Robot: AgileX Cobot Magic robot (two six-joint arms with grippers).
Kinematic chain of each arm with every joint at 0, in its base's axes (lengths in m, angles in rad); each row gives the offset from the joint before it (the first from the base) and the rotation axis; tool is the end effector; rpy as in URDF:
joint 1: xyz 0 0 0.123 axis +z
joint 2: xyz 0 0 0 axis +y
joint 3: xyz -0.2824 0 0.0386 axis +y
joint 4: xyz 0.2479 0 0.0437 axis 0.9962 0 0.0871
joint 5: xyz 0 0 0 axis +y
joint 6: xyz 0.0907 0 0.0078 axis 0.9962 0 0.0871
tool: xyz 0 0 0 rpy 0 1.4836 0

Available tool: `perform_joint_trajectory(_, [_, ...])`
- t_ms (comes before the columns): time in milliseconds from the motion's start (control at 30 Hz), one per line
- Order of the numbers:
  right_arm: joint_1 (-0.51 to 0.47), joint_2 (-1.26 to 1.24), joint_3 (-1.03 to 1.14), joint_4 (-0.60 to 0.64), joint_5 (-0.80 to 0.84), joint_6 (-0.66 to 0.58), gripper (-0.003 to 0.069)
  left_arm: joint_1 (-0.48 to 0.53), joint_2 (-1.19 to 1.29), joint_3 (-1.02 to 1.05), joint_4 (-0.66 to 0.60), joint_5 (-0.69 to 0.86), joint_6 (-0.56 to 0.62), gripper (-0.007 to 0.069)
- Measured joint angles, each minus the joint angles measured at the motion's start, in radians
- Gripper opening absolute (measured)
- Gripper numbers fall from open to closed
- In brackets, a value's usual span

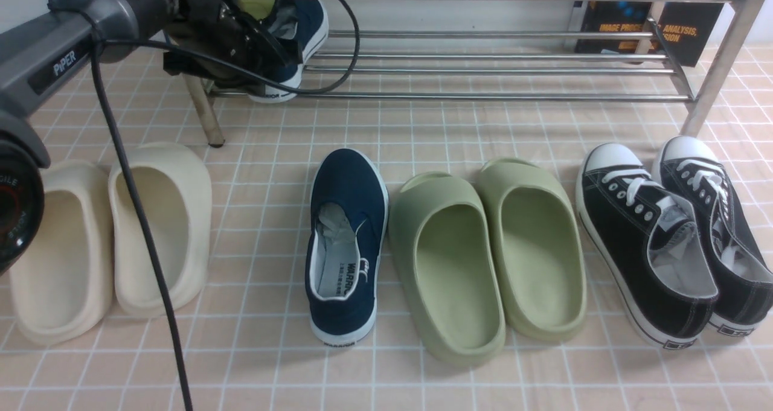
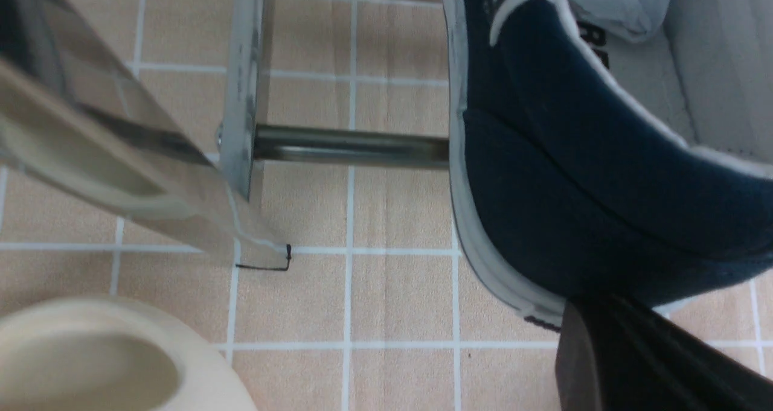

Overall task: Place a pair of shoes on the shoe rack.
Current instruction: Use the left arm to put a shoe into the shoe rack, then use the left arm to grab the shoe closest to it

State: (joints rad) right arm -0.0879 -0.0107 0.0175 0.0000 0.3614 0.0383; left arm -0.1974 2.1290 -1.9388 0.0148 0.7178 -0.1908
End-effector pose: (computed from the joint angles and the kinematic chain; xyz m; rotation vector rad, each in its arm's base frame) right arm 0.0526 -0.0046 0.1752 0.1168 1.8483 -0.0345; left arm 0.4865 -0.0964 0.2714 0.0167 2.3979 -0.1654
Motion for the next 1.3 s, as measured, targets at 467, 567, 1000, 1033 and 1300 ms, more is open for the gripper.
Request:
perform_joint_trajectory(467, [0.000, 0.000, 0.000, 0.000, 0.000, 0.000, 0.0240, 0.000, -0.031, -0.093, 0.017, 0.186, -0.002, 0.0171])
perform_joint_trajectory(567, [0.000, 0.000, 0.000, 0.000, 0.000, 0.000, 0.0240, 0.000, -0.084, -0.151, 0.027, 0.330, -0.002, 0.0270])
perform_joint_trajectory(1000, [0.000, 0.000, 0.000, -0.006, 0.000, 0.000, 0.0240, -0.183, -0.451, 0.224, 0.079, 0.516, 0.080, 0.0391])
perform_joint_trajectory(1033, [0.000, 0.000, 0.000, -0.006, 0.000, 0.000, 0.0240, -0.200, -0.482, 0.283, 0.080, 0.512, 0.064, 0.0391])
perform_joint_trajectory(1300, [0.000, 0.000, 0.000, 0.000, 0.000, 0.000, 0.0240, -0.282, -0.562, 0.697, 0.078, 0.297, -0.136, 0.0391])
